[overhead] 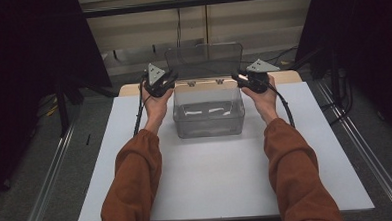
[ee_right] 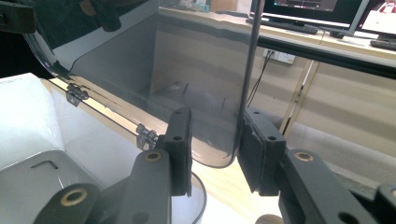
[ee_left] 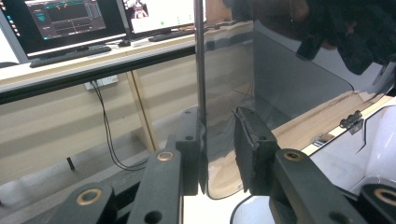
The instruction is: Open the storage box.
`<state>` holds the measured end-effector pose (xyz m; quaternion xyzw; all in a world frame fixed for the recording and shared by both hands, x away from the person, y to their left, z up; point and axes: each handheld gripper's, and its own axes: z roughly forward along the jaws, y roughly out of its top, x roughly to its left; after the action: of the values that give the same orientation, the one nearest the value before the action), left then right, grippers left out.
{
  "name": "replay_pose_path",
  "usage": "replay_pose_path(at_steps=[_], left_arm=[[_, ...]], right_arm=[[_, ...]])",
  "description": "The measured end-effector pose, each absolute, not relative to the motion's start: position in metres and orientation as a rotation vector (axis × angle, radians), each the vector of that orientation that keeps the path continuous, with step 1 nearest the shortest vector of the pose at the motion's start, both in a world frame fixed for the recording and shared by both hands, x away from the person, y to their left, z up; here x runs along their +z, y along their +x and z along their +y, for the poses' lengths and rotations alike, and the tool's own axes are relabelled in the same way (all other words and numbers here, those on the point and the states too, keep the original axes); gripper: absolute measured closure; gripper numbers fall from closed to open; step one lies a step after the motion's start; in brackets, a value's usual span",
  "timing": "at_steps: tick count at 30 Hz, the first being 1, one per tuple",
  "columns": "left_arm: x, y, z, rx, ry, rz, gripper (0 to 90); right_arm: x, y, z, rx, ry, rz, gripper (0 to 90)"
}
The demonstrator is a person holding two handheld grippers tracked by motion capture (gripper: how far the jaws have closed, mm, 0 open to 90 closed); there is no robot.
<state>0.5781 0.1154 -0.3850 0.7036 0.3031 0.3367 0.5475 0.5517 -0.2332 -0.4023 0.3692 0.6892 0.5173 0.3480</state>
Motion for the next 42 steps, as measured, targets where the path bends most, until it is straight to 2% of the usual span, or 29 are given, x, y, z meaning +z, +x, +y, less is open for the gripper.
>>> replay_pose_path(at_steps=[17,26,42], left_arm=[[-0.394,0.591,0.116,0.728,1.708,0.741,72.3],[-0.402,0.599,0.118,0.656,1.754,0.777,68.5],[-0.402,0.604,0.118,0.553,1.731,0.86,73.0]], right_arm=[[-0.404,0.562,-0.237,1.382,0.996,1.777,76.4],[-0.404,0.564,-0.239,1.411,1.022,1.777,77.6],[-0.402,0.574,-0.241,1.467,1.156,1.776,77.7]])
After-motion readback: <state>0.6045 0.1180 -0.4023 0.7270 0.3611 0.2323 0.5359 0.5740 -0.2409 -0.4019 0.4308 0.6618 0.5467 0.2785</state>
